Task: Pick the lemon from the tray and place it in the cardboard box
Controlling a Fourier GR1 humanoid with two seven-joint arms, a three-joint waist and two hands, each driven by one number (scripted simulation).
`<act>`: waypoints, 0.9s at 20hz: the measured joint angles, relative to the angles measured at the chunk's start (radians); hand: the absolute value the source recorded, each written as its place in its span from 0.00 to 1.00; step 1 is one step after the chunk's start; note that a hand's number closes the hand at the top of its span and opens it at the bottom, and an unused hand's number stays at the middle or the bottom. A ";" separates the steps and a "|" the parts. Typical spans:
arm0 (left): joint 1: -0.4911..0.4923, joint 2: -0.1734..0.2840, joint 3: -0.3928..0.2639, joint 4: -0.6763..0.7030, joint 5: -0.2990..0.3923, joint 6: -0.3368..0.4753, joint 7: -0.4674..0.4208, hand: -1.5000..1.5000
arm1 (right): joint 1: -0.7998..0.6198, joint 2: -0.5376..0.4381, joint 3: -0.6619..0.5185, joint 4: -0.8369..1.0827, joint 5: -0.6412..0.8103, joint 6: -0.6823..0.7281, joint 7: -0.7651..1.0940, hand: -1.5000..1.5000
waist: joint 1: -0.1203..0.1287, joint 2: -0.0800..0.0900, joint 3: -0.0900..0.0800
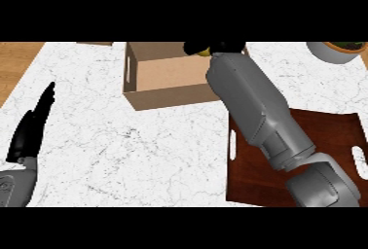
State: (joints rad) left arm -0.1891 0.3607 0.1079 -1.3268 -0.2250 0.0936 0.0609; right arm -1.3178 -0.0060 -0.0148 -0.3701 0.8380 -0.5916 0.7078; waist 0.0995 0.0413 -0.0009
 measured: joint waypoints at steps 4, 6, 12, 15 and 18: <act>-0.012 -0.001 -0.004 0.007 -0.003 -0.005 0.001 0.50 | -0.006 0.003 -0.047 0.055 -0.047 -0.038 -0.038 0.00 | 0.010 0.004 0.000; -0.017 0.002 -0.003 0.004 0.000 -0.010 0.007 0.50 | -0.005 0.000 -0.064 0.070 -0.061 -0.062 -0.075 0.00 | 0.012 0.005 0.001; -0.023 -0.004 -0.002 0.011 -0.008 0.000 0.003 0.50 | 0.004 -0.001 -0.097 0.074 -0.081 -0.183 -0.207 0.00 | 0.010 0.006 0.001; -0.021 -0.004 0.001 0.010 -0.009 0.002 0.005 0.50 | 0.006 -0.005 -0.127 0.055 -0.103 -0.256 -0.268 0.00 | 0.005 0.003 0.002; -0.018 -0.004 0.007 0.020 -0.013 0.010 0.002 0.50 | 0.013 -0.001 -0.161 0.029 -0.136 -0.319 -0.335 0.00 | -0.004 -0.002 0.002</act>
State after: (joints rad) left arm -0.2067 0.3562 0.1145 -1.3073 -0.2376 0.1034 0.0627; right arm -1.3049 -0.0068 -0.1756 -0.3410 0.7025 -0.9107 0.3730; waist 0.0951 0.0394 0.0009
